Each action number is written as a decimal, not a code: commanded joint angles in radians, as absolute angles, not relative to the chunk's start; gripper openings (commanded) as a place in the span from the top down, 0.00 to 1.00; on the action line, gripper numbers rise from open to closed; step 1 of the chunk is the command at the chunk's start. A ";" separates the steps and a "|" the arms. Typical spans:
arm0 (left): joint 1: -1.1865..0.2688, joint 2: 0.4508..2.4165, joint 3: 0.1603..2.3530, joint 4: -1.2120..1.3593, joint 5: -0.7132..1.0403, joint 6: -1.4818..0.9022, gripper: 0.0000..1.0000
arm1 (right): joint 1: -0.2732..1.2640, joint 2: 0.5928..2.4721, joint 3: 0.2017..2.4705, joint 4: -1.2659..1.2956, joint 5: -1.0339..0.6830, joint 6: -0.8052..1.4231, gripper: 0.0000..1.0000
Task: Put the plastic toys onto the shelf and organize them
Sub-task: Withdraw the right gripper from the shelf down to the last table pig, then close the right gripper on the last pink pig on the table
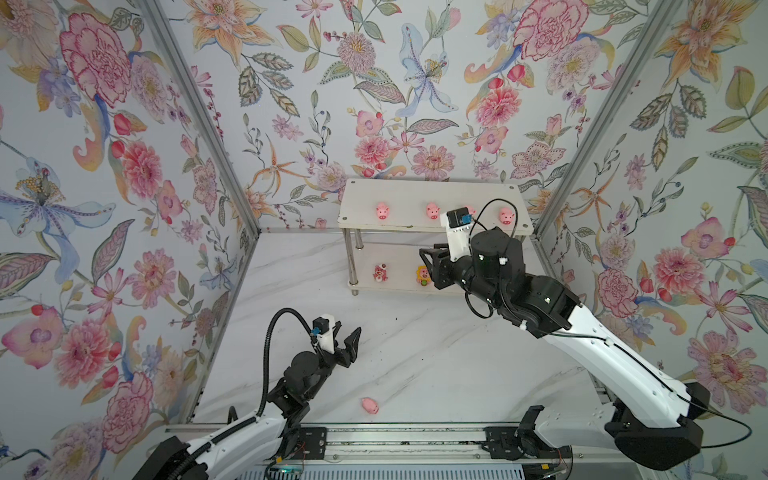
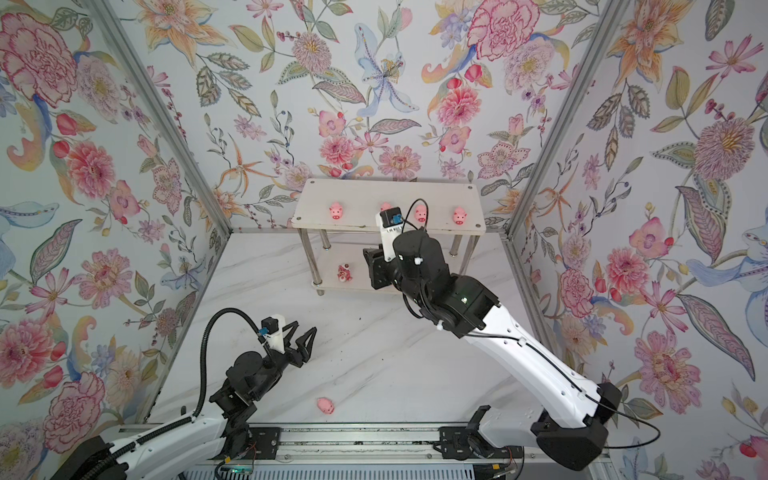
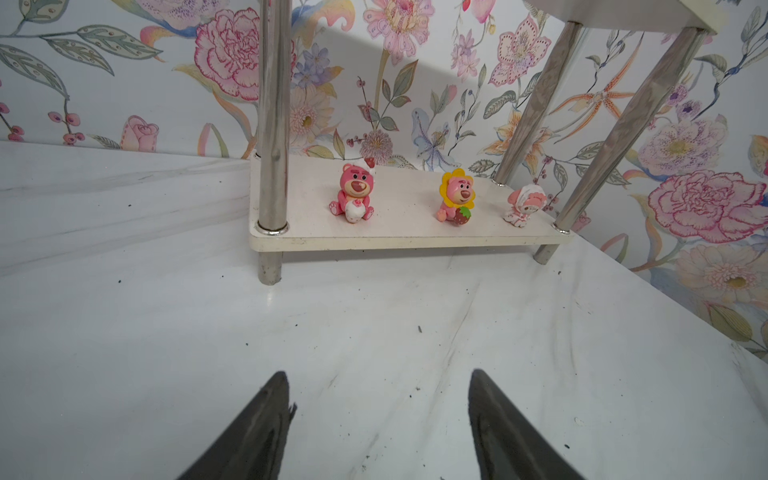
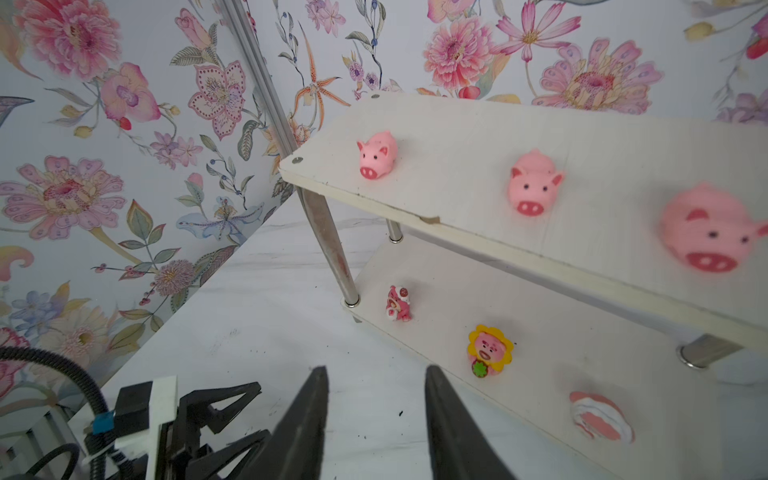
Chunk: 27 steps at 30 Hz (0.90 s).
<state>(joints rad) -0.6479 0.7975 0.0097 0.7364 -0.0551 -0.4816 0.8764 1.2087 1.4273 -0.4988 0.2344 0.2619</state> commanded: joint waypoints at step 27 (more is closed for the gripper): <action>-1.034 0.551 0.126 -0.154 -0.043 -0.937 0.33 | 1.093 1.102 0.445 0.052 -0.136 0.232 0.41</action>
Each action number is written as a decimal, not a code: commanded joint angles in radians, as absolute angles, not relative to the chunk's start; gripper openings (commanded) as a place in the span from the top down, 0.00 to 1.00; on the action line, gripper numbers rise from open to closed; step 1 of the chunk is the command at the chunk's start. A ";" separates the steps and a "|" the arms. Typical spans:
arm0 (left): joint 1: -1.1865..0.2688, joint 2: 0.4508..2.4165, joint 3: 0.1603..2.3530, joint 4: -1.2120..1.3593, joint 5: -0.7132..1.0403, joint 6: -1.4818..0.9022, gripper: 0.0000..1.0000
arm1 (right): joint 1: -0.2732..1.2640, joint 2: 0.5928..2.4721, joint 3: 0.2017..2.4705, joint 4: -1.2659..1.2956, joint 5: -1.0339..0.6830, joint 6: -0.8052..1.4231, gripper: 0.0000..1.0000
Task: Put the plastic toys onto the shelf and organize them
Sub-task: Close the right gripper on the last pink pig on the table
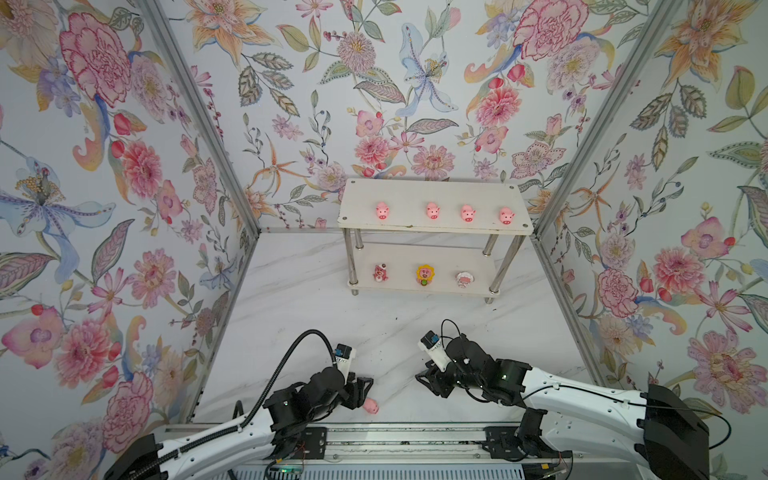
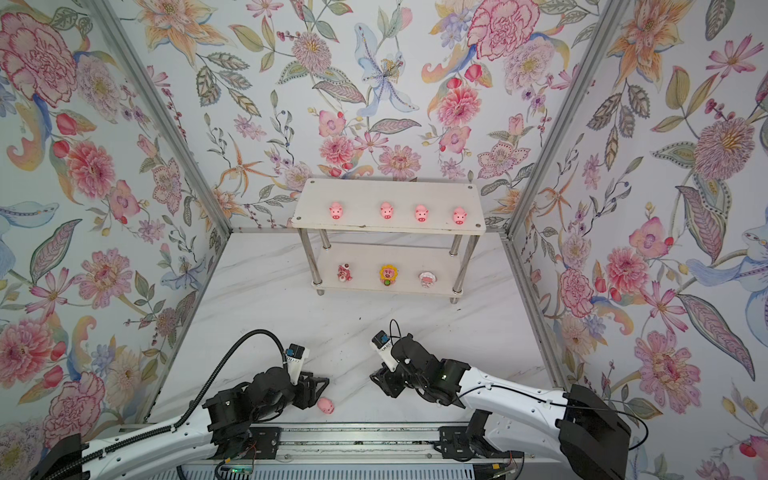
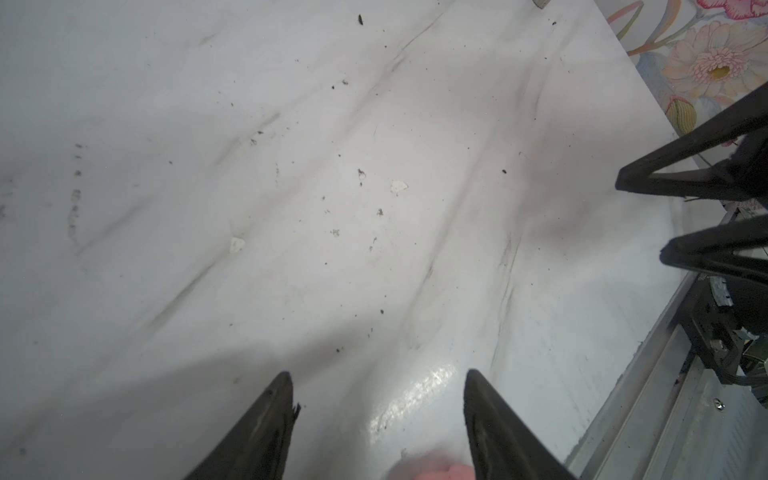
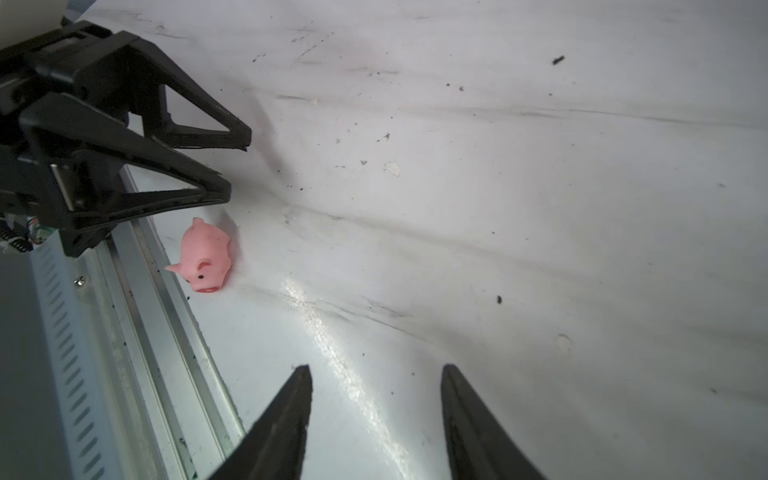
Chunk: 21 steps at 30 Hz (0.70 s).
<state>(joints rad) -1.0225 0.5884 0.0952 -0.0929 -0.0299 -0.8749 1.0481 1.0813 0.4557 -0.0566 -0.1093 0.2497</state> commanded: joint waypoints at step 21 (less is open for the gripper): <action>-0.847 0.611 0.206 -0.168 -0.141 -0.719 0.37 | 1.462 1.670 0.745 0.263 0.044 0.112 0.32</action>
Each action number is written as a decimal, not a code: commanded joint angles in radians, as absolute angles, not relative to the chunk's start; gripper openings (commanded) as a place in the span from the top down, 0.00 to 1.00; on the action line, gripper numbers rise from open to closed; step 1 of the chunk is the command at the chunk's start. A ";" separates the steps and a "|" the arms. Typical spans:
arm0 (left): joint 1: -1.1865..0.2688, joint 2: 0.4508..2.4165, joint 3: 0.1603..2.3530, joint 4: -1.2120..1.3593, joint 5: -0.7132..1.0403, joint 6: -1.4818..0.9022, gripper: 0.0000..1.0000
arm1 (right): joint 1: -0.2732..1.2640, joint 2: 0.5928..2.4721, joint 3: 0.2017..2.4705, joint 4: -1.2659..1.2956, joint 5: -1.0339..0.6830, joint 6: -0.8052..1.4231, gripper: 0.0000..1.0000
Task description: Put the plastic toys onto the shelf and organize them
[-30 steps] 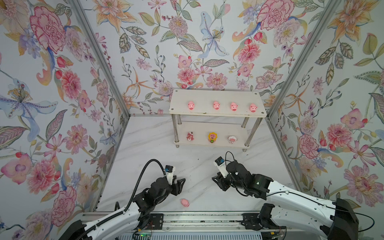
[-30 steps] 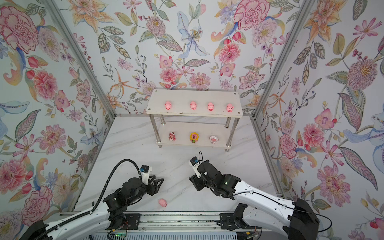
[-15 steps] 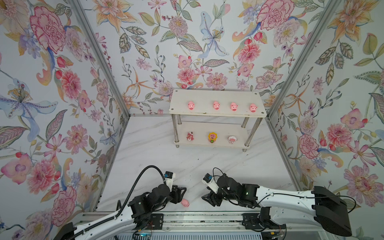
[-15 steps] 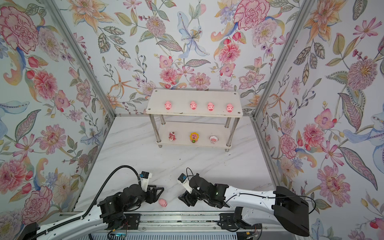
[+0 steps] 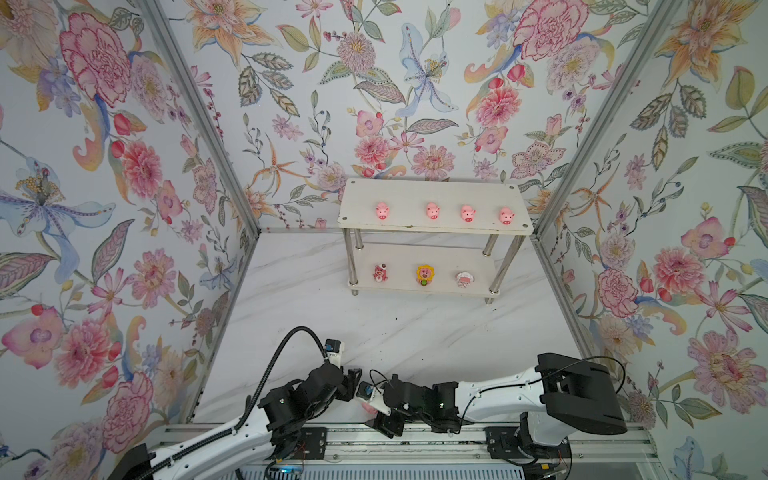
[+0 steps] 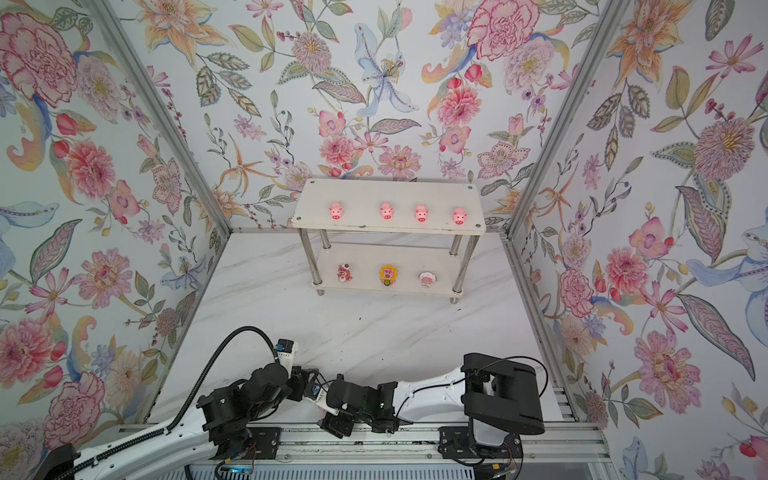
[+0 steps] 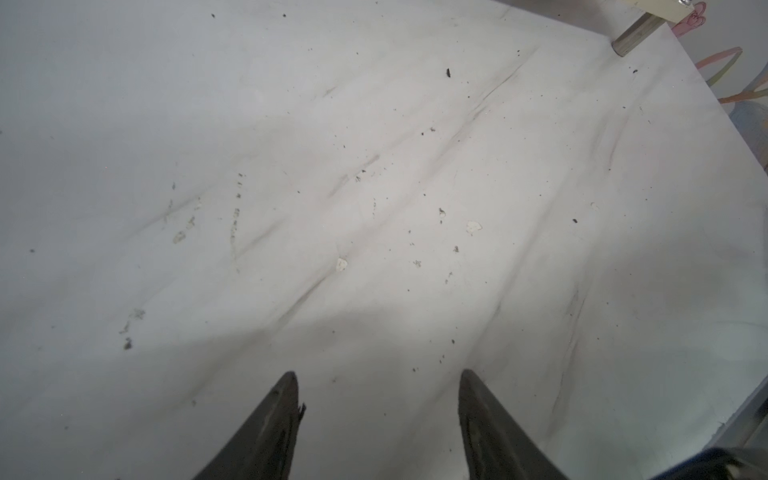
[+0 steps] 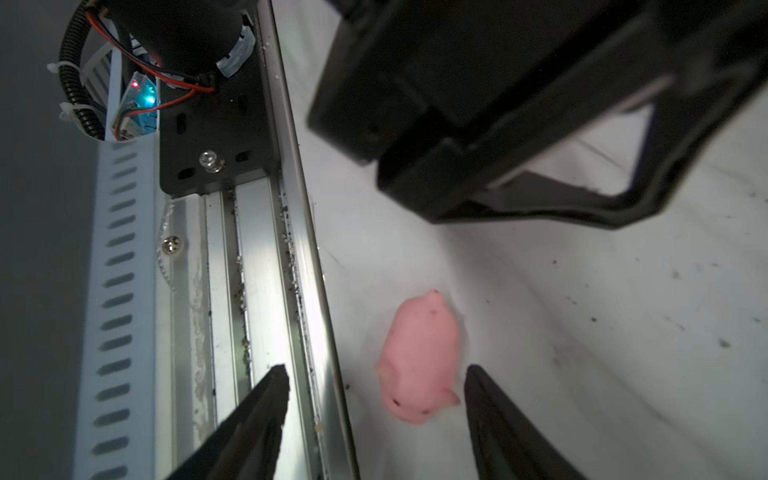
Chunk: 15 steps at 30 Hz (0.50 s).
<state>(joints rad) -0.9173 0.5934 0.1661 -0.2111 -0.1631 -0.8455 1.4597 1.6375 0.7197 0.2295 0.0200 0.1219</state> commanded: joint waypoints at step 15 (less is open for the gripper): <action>-0.542 0.826 0.390 0.055 0.113 -0.464 0.35 | 1.321 1.776 0.783 0.293 0.188 0.305 0.80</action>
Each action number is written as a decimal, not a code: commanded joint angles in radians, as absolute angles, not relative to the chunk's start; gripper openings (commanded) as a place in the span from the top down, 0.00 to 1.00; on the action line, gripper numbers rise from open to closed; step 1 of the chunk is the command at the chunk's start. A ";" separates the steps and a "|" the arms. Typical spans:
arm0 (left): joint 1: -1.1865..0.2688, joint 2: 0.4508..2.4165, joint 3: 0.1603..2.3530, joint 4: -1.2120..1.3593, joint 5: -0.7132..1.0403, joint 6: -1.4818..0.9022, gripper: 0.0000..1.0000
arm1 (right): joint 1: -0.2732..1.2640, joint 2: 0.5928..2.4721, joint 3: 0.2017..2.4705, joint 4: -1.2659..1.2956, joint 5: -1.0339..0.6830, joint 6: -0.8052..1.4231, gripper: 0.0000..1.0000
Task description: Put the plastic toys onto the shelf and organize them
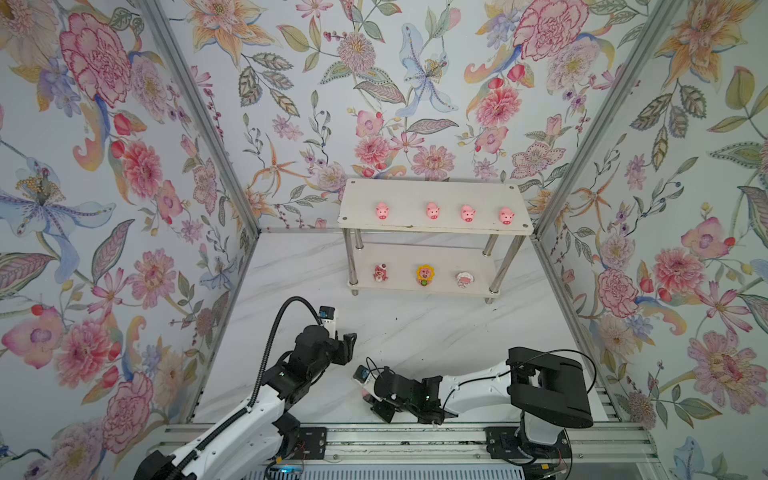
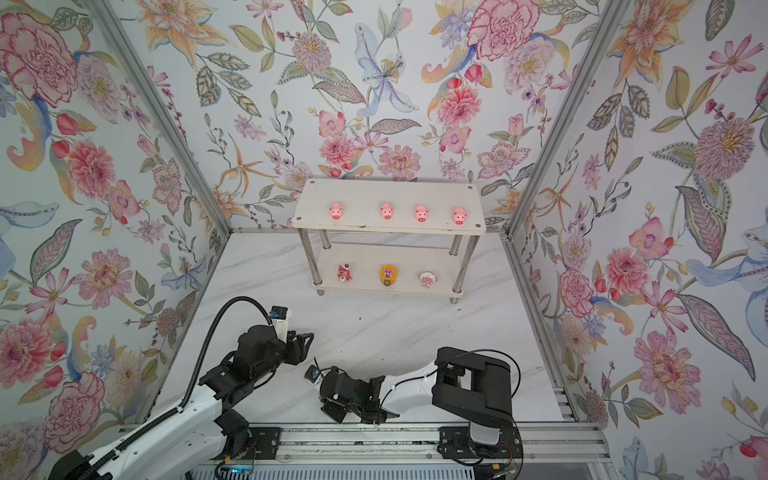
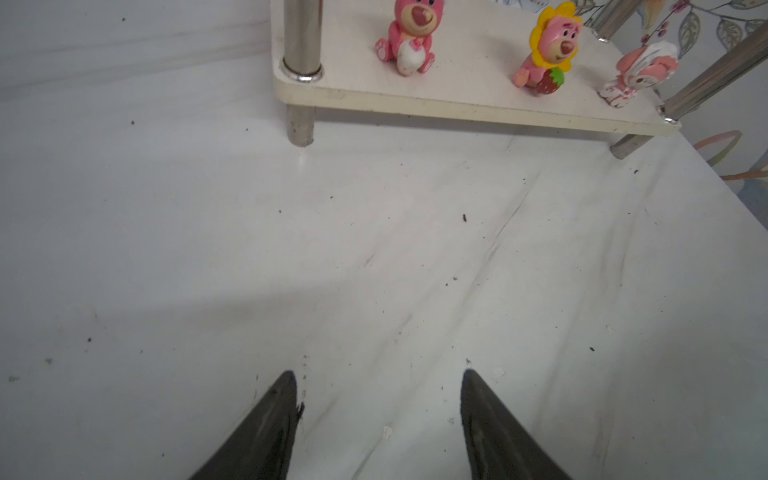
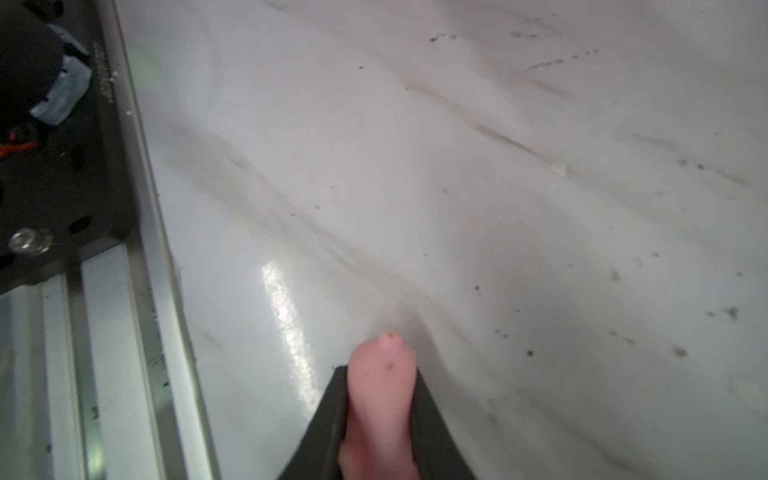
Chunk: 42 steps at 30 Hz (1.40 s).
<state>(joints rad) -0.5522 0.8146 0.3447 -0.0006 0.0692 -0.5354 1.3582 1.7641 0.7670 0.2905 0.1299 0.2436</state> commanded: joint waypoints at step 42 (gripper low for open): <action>-0.865 1.229 0.429 0.275 0.079 -0.672 0.31 | 0.732 0.940 0.412 0.088 0.160 0.468 0.35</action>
